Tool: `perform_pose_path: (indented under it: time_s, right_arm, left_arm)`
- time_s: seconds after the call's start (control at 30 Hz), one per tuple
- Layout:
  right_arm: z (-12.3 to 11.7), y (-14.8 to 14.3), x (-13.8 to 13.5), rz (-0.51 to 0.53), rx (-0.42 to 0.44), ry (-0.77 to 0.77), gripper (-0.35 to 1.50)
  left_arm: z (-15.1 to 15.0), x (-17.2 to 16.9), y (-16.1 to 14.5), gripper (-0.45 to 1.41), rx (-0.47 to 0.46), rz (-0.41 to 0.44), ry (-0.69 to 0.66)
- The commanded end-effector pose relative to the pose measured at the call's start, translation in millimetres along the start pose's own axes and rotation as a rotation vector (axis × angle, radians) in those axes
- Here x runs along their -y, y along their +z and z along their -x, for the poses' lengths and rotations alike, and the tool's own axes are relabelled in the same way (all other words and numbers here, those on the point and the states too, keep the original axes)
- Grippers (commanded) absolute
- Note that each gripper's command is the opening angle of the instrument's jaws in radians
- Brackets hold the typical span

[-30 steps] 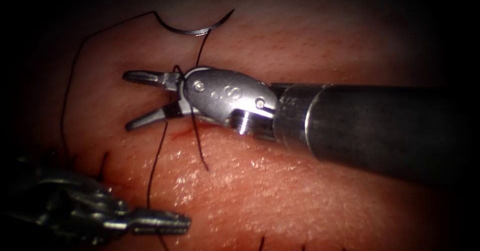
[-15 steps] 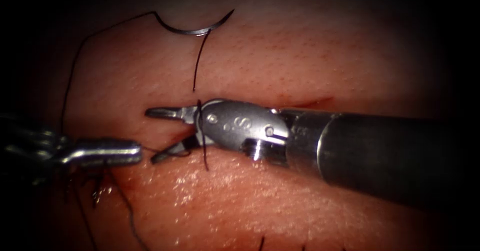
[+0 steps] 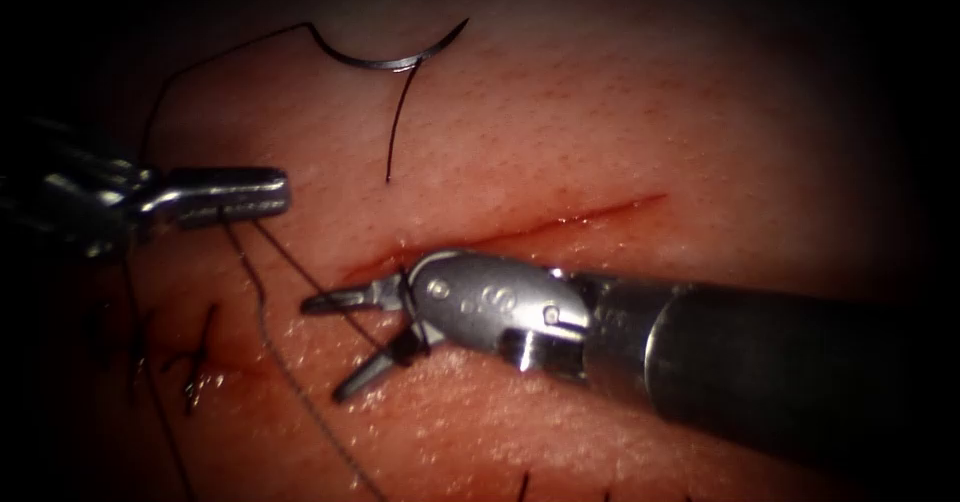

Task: Wound Closure
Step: Wrap suture counter-clockwise two times around right end-effector

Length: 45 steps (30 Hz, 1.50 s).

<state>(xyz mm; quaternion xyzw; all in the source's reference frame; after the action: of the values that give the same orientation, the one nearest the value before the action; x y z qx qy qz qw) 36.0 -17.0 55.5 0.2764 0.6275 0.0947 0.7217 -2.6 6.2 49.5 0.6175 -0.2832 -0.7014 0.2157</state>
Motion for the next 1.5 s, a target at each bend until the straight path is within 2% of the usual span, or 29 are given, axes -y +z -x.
perform_pose_path:
  time_s: [0.03, 0.13, 0.17, 0.27, 0.43, 0.7, 0.77, 0.97, 1.37, 1.5]
  right_arm:
    - [0.1, 0.4, -0.4, -0.013, -0.015, 0.01, 0.71]
    - [0.1, 0.2, -0.3, -0.025, -0.045, 0.03, 0.66]
    - [0.0, 0.1, -0.3, -0.034, -0.083, 0.05, 0.56]
    - [-0.2, -0.1, -0.5, -0.045, -0.183, 0.093, 0.44]
    - [-0.6, 0.0, -0.4, -0.06, -0.3, 0.136, 0.36]
    - [-1.6, 0.0, -0.1, -0.114, -0.433, 0.2, 0.36]
    - [-1.6, 0.0, -0.1, -0.124, -0.46, 0.214, 0.36]
    - [-1.2, -1.0, -0.8, -0.07, -0.578, 0.245, 0.61]
    - [-2.1, -3.5, -2.3, 0.098, -0.748, 0.355, 0.61]
    - [-2.1, -3.8, -2.3, 0.136, -0.761, 0.357, 0.83]
  left_arm:
    - [1.3, 0.0, 0.5, -0.45, -0.004, -0.012, -0.006]
    - [3.3, -0.4, 0.7, -0.45, -0.025, -0.041, -0.052]
    - [4.6, -0.9, 0.8, -0.45, -0.032, -0.05, -0.079]
    - [6.7, -2.2, 1.0, -0.45, -0.053, -0.056, -0.126]
    - [8.7, -4.5, 0.9, -0.45, -0.07, -0.06, -0.161]
    - [10.6, -7.1, 0.6, -0.45, -0.059, -0.027, -0.193]
    - [10.8, -7.5, 0.5, -0.45, -0.062, -0.023, -0.201]
    - [10.1, -9.0, 0.0, -0.45, -0.07, 0.011, -0.218]
    - [7.7, -12.5, 0.4, -0.45, -0.079, 0.068, -0.229]
    - [6.8, -13.9, 0.5, -0.45, -0.077, 0.081, -0.23]
